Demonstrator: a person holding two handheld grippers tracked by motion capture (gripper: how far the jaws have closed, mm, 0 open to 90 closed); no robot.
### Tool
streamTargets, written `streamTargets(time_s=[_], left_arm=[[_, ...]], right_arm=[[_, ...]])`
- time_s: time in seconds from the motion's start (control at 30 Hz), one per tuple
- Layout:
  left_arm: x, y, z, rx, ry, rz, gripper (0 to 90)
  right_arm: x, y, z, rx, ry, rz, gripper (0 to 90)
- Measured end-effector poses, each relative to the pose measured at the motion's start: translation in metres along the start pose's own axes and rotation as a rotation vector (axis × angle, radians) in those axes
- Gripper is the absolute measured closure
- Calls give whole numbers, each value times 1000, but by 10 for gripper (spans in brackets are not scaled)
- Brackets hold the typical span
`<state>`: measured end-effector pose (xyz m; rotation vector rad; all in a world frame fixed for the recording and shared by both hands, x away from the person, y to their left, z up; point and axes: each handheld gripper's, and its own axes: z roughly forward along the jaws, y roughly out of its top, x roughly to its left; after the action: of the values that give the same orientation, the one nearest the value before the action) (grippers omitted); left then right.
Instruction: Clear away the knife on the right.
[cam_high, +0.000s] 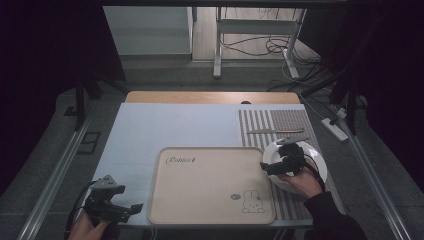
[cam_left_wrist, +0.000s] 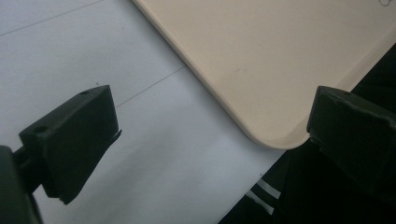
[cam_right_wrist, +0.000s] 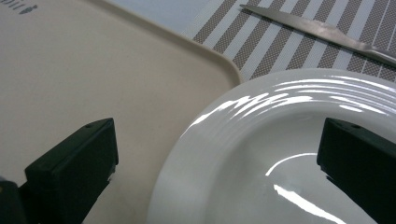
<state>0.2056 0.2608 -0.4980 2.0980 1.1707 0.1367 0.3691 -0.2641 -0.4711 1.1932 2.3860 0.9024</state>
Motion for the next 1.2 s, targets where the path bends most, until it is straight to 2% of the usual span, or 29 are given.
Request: streamTargets(time_s=[0.2, 0.87, 1.2], left_arm=[[0, 0, 0, -2, -2, -1, 22], [0, 0, 0, -4, -4, 0, 22], [1, 0, 0, -6, -7, 0, 22]], right_arm=[[-6, 8, 7, 7, 1, 11, 0], [-21, 46, 38, 28, 3, -28, 0], [-32, 64, 57, 46, -3, -29, 0]])
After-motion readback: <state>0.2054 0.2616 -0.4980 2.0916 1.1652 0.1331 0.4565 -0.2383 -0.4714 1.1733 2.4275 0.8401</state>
